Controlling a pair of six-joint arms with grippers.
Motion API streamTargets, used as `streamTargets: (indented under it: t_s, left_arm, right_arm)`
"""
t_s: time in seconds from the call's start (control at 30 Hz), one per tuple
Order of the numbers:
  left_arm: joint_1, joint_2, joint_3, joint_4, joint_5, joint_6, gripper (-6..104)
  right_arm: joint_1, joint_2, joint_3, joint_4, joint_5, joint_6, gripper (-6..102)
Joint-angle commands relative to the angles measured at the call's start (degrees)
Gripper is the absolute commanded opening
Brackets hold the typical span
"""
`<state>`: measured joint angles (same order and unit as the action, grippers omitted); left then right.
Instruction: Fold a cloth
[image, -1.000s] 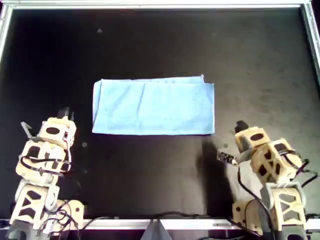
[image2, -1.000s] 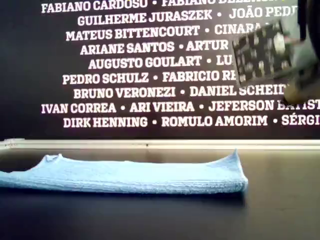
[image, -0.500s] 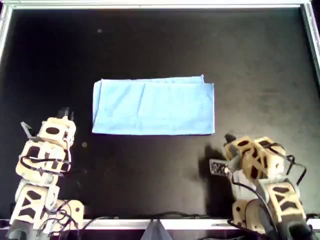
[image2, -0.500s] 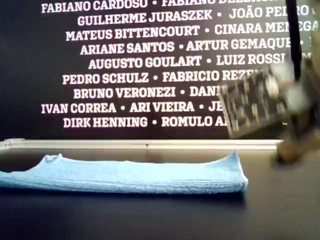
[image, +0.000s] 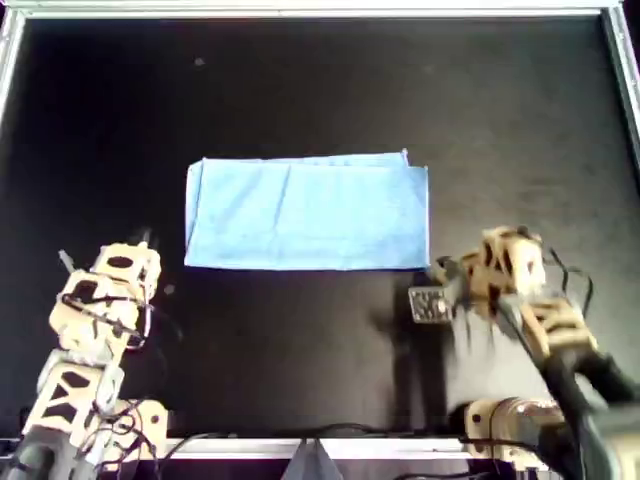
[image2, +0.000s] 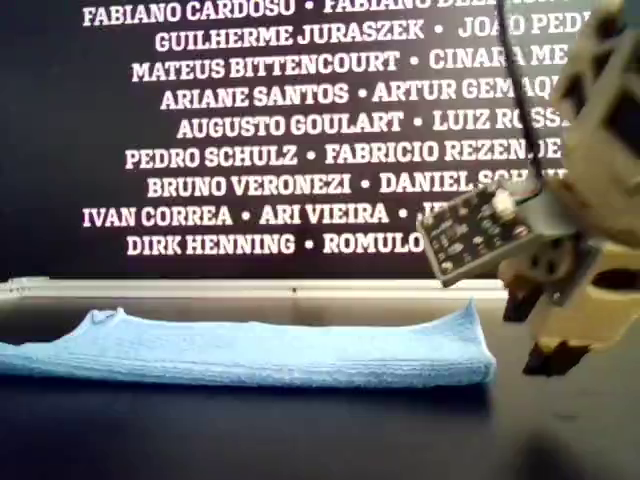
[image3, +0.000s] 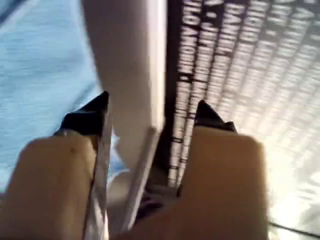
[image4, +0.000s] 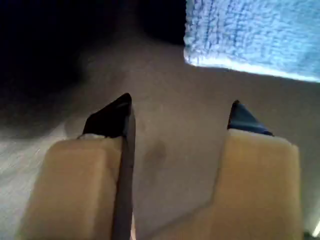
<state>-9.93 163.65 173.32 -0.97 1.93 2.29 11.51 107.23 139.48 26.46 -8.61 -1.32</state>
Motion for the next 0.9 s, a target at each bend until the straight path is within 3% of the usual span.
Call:
streamTargets:
  t_s: [0.0,0.17,0.57,0.67,0.87]
  left_arm:
    - [1.23,-0.18,-0.62,-0.44,0.09,0.26,59]
    - [1.41,-0.18,-0.62,-0.44,0.09,0.26,59]
    - [1.41,-0.18,-0.62,-0.44,0.09,0.26,59]
    - [1.41,-0.18,-0.62,-0.44,0.09,0.26,59]
    - [1.41,-0.18,-0.62,-0.44,0.09,0.26,59]
  right_arm:
    - [2.46,-6.42,-8.09,-0.79,-0.44,0.35,77]
    - [5.54,-12.66,-12.57,-0.88,-0.44,0.44,77]
    - [5.63,-21.53,-22.41,-0.79,-0.35,0.44,74]
    - [5.63,-21.53,-22.32,-0.7,-0.35,0.44,61]
    - [5.54,-20.39,-22.85,-0.88,-0.53,0.44,10]
